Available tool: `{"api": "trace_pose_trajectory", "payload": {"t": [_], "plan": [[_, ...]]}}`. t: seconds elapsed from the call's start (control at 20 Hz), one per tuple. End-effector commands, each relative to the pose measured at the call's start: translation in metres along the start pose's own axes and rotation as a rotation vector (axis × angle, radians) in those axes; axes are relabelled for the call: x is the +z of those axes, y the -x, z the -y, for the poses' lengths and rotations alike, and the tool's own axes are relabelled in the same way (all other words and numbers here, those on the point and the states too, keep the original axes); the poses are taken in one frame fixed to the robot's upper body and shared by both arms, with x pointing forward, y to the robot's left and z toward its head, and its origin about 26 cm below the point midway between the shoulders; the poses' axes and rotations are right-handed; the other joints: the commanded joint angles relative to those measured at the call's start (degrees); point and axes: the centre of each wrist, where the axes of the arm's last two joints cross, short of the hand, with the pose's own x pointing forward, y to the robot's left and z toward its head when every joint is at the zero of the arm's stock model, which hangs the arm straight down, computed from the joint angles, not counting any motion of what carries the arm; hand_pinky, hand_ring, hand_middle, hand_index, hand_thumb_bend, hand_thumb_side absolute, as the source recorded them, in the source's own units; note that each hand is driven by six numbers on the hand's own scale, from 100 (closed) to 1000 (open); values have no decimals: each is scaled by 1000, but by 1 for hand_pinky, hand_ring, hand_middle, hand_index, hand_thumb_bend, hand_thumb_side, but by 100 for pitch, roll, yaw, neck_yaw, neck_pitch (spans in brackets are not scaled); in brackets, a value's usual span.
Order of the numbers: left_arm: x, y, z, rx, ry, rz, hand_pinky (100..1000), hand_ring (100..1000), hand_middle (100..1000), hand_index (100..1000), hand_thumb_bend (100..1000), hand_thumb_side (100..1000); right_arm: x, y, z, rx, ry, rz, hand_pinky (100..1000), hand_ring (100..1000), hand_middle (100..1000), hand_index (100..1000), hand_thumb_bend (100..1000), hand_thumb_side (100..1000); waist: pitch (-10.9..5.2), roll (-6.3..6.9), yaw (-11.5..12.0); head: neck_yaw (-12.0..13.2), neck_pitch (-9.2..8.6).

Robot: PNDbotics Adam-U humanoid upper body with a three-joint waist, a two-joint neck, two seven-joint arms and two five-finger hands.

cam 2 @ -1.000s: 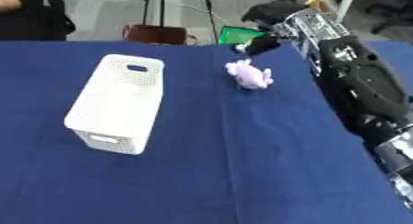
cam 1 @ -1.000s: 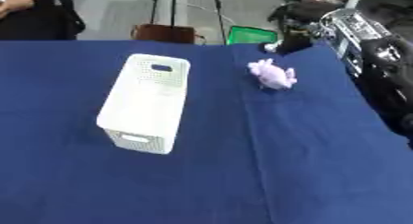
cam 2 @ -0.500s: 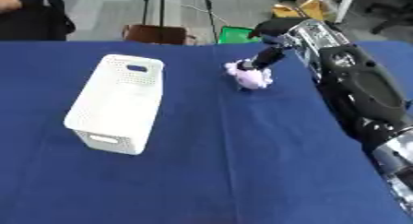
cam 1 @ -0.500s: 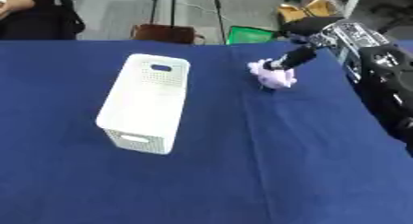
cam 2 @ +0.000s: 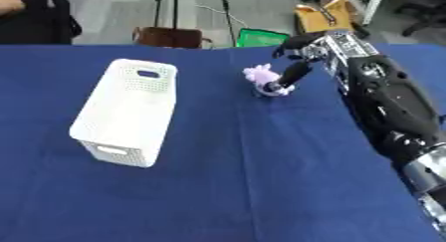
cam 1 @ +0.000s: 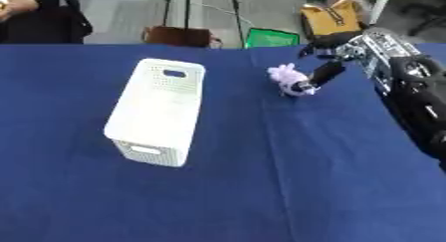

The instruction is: Pick up objects on the table and place them in the box.

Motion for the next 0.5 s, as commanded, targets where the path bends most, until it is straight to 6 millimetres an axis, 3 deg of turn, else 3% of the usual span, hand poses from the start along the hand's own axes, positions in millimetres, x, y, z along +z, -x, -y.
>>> {"api": "trace_pose_trajectory", "payload": {"t": [0.05, 0.5], "plan": [[-7, -3, 0, 74, -77, 86, 752, 818, 877, 823, 100, 812, 3, 7, 5, -16, 17, -37, 962, 1000, 948, 1000, 557, 783, -108, 11, 13, -28, -57], [-7, -3, 1, 76, -79, 86, 752, 818, 873, 819, 100, 813, -8, 0, -9, -5, 36, -45, 948, 983, 930, 1000, 529, 790, -84, 22, 52, -52, -85]]}}
